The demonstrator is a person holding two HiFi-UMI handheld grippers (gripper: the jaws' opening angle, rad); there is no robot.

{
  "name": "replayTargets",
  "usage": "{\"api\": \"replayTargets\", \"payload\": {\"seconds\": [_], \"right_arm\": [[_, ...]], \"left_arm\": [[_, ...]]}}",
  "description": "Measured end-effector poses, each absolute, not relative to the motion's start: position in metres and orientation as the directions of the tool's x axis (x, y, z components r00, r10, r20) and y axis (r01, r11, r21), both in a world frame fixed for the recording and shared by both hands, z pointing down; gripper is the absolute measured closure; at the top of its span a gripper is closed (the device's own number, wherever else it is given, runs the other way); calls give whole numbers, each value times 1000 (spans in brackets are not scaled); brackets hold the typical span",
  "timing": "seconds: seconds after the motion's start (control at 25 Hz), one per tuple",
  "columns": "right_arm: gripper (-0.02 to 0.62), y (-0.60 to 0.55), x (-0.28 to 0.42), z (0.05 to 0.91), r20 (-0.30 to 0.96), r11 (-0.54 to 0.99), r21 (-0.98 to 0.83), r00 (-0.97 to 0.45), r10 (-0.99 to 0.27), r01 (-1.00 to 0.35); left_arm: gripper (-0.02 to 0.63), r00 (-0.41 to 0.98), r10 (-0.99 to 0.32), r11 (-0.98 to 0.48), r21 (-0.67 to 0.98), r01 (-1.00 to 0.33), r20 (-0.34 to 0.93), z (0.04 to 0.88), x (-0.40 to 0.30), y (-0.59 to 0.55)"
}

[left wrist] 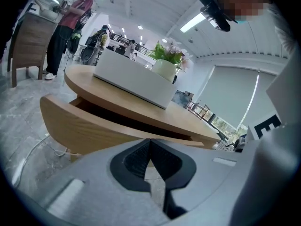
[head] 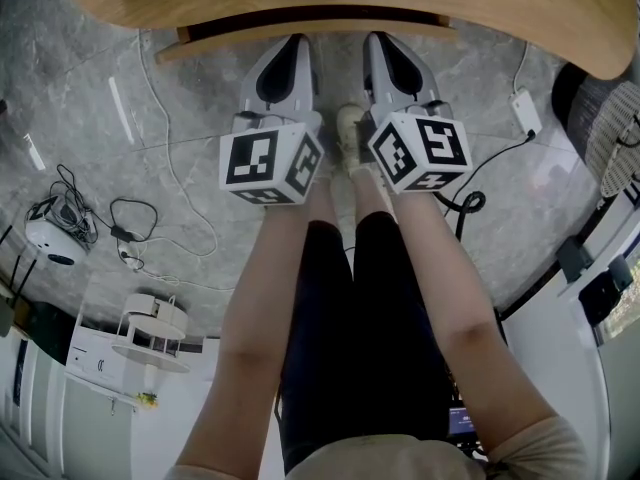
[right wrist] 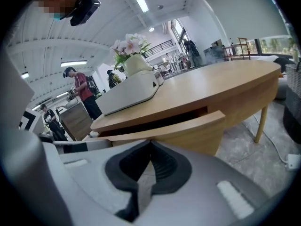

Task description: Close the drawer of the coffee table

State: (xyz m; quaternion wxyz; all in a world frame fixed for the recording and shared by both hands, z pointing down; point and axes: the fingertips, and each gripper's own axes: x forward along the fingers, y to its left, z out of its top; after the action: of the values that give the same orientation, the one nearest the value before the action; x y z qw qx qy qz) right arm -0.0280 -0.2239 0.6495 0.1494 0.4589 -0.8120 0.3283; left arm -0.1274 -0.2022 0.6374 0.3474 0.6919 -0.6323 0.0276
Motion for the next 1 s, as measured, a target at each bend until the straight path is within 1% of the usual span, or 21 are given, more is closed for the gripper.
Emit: {"api": "replayTargets", "payload": {"seconds": [1.0], "right_arm": [[594,-261,-39,651,554,344,-412,-531,-641,-844]], "left_arm": [[603,226,-855,12,453,-891,468,638,-138,-239]]}}
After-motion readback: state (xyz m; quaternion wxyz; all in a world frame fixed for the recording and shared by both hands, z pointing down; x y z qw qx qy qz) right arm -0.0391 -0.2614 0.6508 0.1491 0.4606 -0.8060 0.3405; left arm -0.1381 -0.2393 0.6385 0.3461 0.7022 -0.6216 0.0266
